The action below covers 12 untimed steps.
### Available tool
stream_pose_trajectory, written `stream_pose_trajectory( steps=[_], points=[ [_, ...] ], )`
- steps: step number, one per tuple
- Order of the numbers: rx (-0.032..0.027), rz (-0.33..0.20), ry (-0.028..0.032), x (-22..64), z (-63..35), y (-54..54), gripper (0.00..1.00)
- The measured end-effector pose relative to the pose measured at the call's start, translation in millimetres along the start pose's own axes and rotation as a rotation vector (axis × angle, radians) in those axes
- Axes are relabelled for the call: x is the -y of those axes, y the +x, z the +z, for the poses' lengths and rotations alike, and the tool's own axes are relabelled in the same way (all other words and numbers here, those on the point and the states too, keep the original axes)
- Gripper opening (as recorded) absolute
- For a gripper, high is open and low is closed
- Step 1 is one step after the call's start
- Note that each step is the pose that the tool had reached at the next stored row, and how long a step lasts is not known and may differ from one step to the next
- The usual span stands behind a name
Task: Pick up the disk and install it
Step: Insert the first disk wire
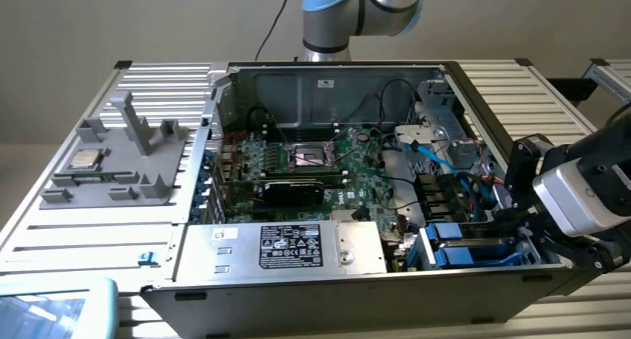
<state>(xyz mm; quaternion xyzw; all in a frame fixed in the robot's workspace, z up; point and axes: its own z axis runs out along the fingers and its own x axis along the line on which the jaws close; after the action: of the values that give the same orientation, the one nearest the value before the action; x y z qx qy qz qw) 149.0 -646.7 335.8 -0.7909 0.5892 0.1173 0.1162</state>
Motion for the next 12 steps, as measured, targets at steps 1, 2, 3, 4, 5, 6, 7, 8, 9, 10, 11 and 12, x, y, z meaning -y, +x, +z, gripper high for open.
stream_pose_trajectory(
  steps=[1,2,3,4,5,6,7,8,9,10,11,12],
  points=[
    [-0.0053,-0.001,-0.0005,0.4,-1.1,-2.3,0.16],
    [-0.0091,-0.002,-0.0009,1.1,-2.5,-5.0,0.16],
    [-0.0118,-0.003,-0.0010,1.6,-3.8,-7.6,0.16],
    [-0.0150,-0.004,-0.0013,2.2,-5.3,-10.3,0.16],
    [-0.0188,-0.005,-0.0022,2.8,-6.8,-13.0,0.16],
    [-0.0237,-0.005,-0.0033,3.0,-8.0,-15.1,0.16],
    [-0.0298,-0.006,-0.0048,3.2,-8.8,-16.8,0.16],
    [-0.0374,-0.007,-0.0067,3.3,-9.5,-18.4,0.16],
    [-0.0460,-0.008,-0.0084,3.4,-9.8,-19.7,0.16],
    [-0.0560,-0.009,-0.0101,3.5,-10.1,-20.9,0.16],
    [-0.0670,-0.010,-0.0113,3.6,-10.2,-22.1,0.16],
    [-0.0778,-0.011,-0.0126,3.7,-10.3,-23.3,0.16]
  ],
)
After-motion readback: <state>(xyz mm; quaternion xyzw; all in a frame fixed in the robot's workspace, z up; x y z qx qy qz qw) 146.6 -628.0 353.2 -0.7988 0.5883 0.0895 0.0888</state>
